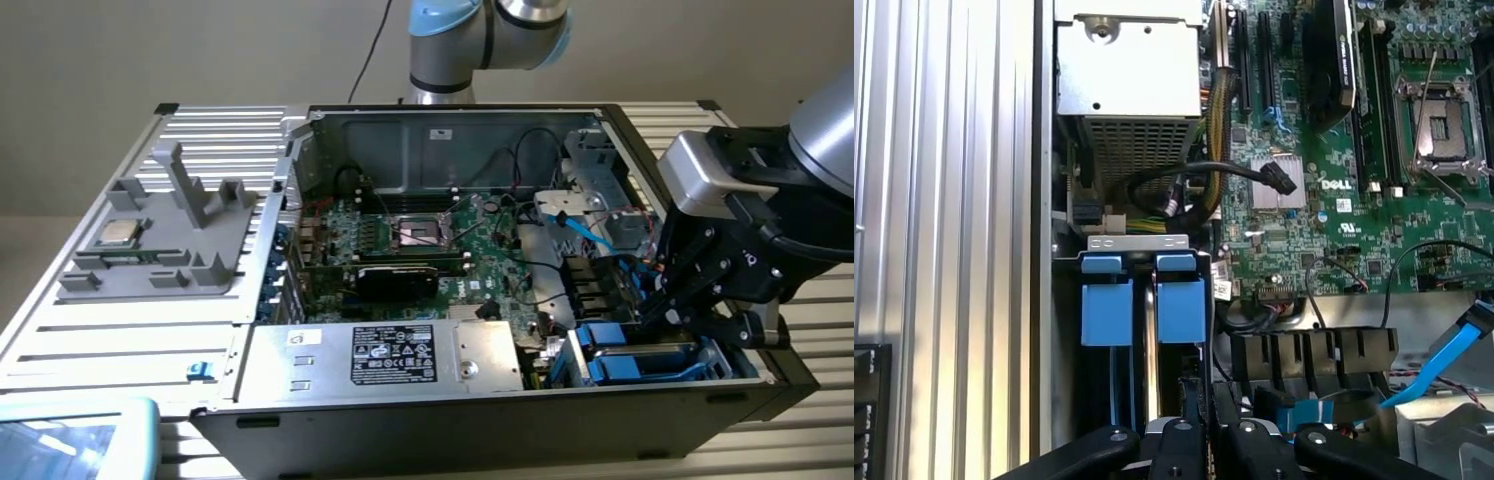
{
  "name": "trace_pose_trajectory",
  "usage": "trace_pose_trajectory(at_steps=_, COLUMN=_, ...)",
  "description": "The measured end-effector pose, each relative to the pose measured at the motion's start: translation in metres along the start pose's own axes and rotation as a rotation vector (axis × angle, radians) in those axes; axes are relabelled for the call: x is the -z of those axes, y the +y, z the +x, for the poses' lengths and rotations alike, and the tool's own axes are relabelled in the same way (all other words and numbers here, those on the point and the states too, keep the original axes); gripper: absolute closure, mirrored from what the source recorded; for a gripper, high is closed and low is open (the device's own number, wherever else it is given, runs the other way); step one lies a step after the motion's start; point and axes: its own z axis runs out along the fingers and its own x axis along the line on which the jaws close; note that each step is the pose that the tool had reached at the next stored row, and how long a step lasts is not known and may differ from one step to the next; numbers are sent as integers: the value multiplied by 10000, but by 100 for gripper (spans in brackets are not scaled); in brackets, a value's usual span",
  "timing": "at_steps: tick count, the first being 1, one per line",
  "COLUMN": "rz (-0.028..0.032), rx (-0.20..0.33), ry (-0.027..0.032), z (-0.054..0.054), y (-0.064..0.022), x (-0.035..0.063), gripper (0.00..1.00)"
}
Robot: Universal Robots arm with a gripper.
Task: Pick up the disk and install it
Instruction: 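Insert the first disk wire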
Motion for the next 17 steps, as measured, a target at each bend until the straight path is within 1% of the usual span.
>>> trace_pose_trajectory(at_steps=5, rz=2, rx=-16, ry=-1, z=-1, y=-15, x=3, gripper=85)
trace_pose_trajectory(at_steps=17, rz=3, rx=-32, ry=-3, z=0, y=-21, x=-7, gripper=85)
